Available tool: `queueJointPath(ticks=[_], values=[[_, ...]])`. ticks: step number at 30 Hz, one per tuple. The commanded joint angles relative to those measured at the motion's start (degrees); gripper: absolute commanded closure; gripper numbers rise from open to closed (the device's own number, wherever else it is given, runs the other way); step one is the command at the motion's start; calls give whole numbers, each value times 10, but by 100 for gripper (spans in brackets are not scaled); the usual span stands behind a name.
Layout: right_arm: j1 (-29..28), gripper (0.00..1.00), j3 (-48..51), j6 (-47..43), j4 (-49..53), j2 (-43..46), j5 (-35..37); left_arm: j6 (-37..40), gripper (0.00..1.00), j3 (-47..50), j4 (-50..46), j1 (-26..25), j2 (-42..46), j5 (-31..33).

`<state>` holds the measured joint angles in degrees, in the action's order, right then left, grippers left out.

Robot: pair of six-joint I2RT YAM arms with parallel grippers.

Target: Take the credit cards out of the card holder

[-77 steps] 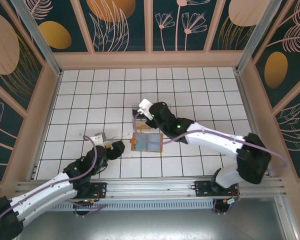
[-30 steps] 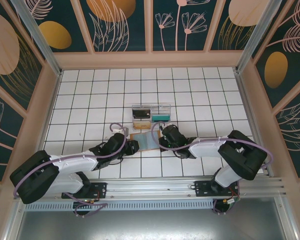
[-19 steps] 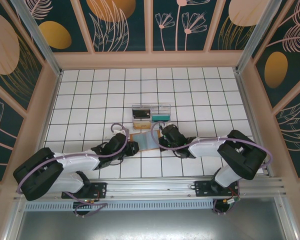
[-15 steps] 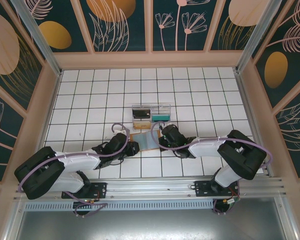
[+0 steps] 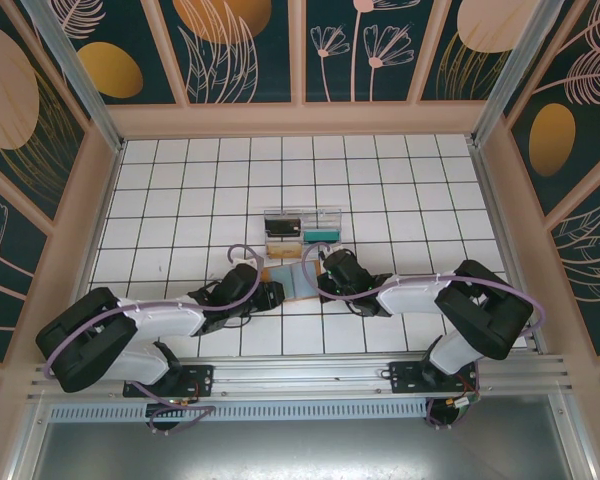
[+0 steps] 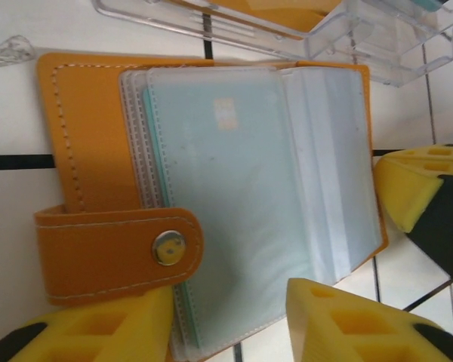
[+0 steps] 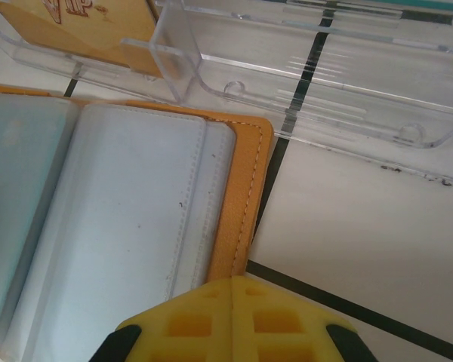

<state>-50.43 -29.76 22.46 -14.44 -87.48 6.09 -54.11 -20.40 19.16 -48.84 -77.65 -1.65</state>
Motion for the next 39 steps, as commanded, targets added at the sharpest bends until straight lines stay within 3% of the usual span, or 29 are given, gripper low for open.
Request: queueJointPath(ticks=[1,10,29,30,33,39], values=[[5,97,9,-1,39,-14,3,5,48,-12,25,0,-8,-25],[4,97,11,0,35,-15,2,7,30,-7,31,0,16,-25],[3,97,11,1,35,-20,1,2,28,-12,74,0,-7,-63],[3,97,11,1,35,-20,1,2,26,-14,70,0,-6,-61],[3,97,11,1,35,-19,1,7,4,-20,42,0,3,-44],[3,97,11,1,35,-19,3,20,1,-30,-14,0,26,-11]])
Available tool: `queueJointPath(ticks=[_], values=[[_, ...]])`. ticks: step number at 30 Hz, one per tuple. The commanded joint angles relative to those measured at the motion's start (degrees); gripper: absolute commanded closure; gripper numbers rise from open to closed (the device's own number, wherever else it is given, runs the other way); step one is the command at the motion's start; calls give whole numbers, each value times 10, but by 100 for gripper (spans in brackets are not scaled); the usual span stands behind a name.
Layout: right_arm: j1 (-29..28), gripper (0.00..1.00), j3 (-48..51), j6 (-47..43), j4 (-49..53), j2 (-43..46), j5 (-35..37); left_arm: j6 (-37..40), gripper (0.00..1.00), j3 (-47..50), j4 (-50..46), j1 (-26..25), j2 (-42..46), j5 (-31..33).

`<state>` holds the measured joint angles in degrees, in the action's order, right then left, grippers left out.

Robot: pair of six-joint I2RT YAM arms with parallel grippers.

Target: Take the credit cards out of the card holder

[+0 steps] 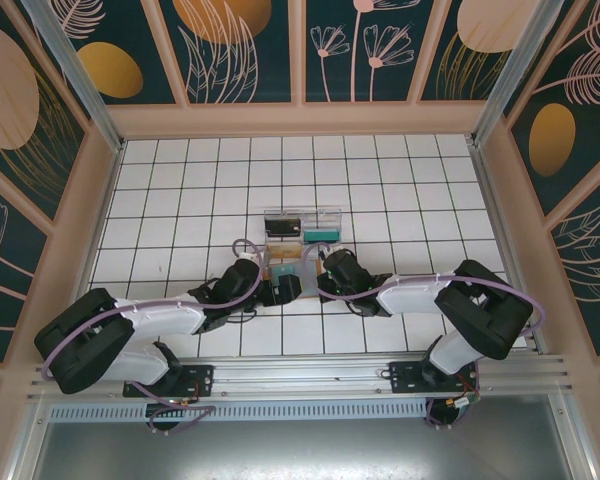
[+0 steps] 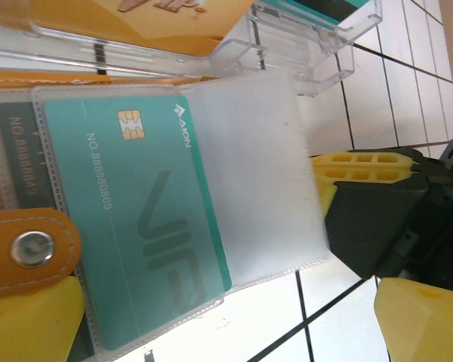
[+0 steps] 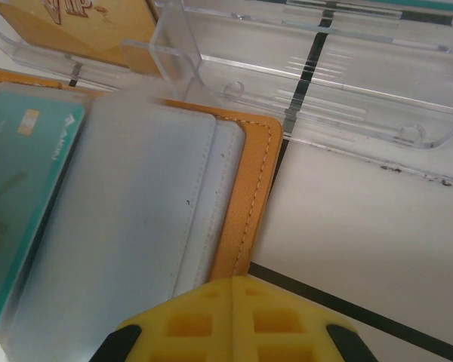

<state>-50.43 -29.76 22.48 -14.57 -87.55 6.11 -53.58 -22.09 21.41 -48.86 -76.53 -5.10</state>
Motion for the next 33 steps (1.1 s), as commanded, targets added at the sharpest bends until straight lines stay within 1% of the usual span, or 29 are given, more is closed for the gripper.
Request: queueJointPath(ticks=[1,6,9,11,12,14,15,17,20,21,24,27,29,33], values=[[3,97,11,1,37,-17,5,16,1,-14,-45,0,18,29],[4,96,9,10,48,0,15,22,1,-19,-87,0,29,61],[4,95,5,15,58,30,16,26,1,-17,-104,0,32,83],[4,92,0,26,65,55,10,30,2,-14,-108,0,34,95],[4,91,-3,32,67,67,4,31,3,-12,-109,0,35,104],[4,91,-10,45,68,87,-10,34,8,-8,-108,0,37,115],[3,90,-14,52,68,97,-17,38,13,-6,-104,0,38,115],[3,89,-21,66,67,111,-31,40,21,0,-92,1,37,113],[3,85,-29,88,50,119,-50,45,43,5,-73,1,34,114],[3,84,-32,98,41,116,-76,47,49,7,-65,1,34,113],[3,84,-43,134,16,93,-115,57,67,7,-58,1,24,119],[0,84,-49,165,-26,60,-147,64,81,5,-56,2,8,131],[-1,85,-61,180,-33,34,-154,68,88,0,-50,2,-5,130],[-4,86,-91,193,-31,-14,-165,63,90,1,-44,2,-24,126]])
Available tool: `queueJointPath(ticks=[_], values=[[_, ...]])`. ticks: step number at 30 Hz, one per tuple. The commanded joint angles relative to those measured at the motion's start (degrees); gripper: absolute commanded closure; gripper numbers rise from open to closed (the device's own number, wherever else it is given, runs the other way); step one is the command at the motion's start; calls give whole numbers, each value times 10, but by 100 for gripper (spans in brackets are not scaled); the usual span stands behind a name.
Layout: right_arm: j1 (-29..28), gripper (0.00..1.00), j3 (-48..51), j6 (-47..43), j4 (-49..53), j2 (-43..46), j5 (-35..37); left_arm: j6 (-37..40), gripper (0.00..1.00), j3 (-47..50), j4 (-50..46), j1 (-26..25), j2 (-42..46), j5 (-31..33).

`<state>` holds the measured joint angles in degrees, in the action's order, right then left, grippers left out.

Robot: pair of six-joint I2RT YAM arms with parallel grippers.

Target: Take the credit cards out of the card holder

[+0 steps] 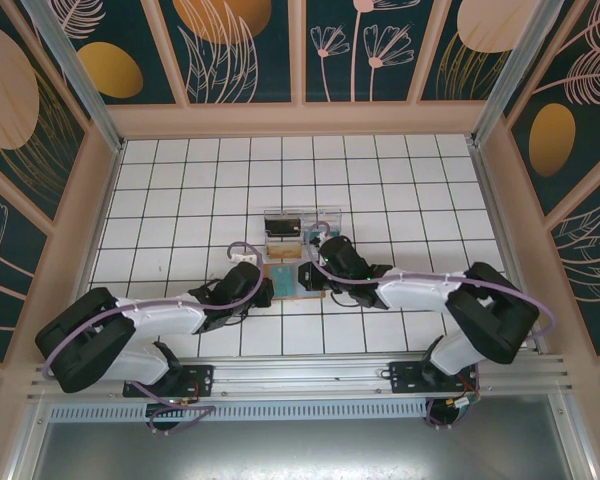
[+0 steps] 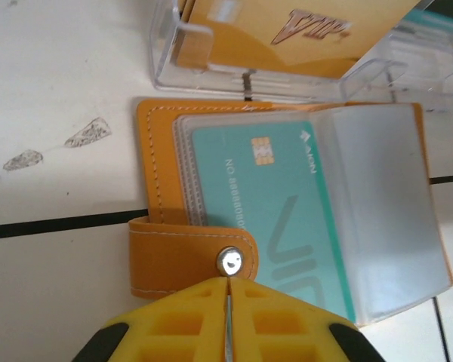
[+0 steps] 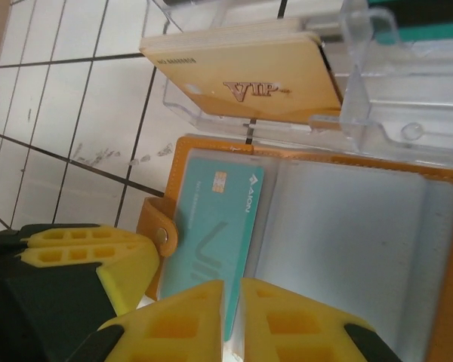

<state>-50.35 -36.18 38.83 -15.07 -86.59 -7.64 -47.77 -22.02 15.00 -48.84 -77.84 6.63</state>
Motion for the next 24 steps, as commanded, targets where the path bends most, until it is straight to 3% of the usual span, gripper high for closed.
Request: queueJointPath(ticks=[1,11,24], values=[[-5,85,-32,32,-26,-31,-29,4,89,2,21,1,-12,8],[-3,82,-76,47,8,-98,-37,-9,87,16,34,1,-24,-5],[4,82,-62,63,8,-123,-48,-16,88,16,39,1,-38,-13]])
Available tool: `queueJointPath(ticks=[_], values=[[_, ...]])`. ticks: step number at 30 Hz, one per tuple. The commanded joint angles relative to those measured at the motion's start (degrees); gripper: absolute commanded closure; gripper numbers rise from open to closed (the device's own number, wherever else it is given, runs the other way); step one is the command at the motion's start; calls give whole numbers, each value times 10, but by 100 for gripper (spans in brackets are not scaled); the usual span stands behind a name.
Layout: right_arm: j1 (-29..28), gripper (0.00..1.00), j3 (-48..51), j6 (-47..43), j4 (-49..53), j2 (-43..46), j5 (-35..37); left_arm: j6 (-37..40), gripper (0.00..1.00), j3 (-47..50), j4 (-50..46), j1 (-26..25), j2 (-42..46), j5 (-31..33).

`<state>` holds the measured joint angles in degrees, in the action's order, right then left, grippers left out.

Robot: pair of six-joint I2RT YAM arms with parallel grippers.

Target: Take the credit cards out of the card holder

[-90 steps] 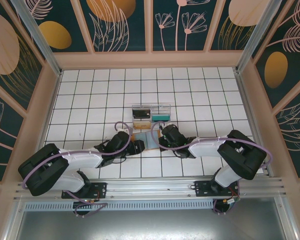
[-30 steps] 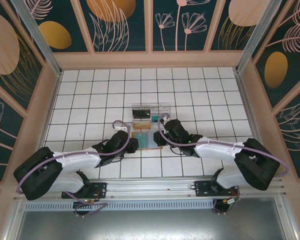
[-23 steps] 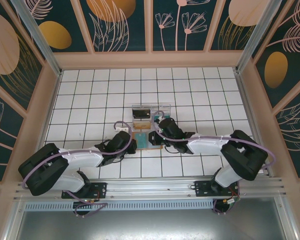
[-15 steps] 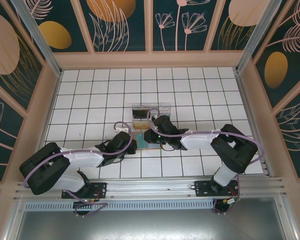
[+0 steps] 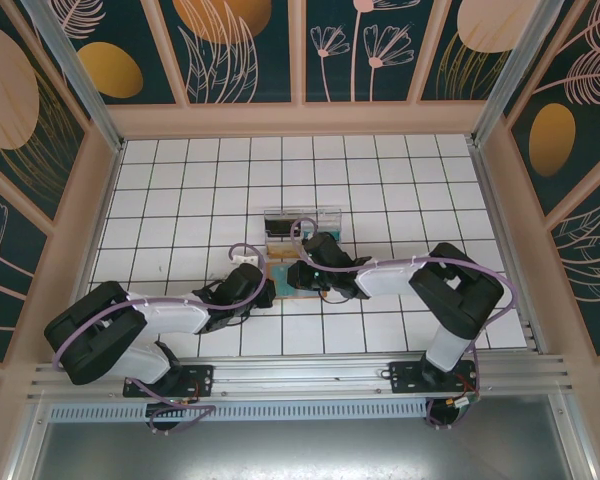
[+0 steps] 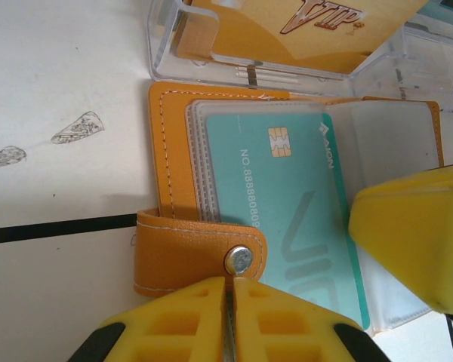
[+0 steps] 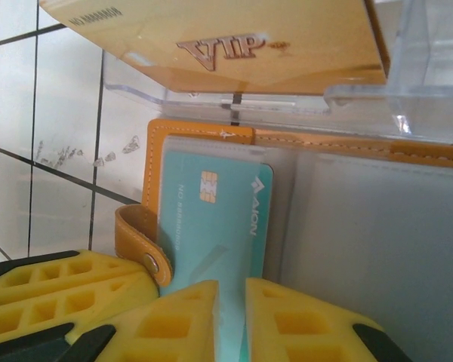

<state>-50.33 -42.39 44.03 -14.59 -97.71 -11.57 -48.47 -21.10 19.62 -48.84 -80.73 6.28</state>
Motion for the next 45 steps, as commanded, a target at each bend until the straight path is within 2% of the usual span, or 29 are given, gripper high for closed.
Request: queueJointPath(ticks=[1,25,33,45], values=[[4,82,1,13,4,-12,-9,-8,88,8,-7,2,-8,-9],[10,83,22,12,44,44,22,-14,90,8,-10,1,-17,-13],[13,85,25,17,14,19,-12,-12,92,5,-8,2,-21,-17],[16,86,19,19,-2,-9,-28,-13,92,6,-4,1,-23,-22]])
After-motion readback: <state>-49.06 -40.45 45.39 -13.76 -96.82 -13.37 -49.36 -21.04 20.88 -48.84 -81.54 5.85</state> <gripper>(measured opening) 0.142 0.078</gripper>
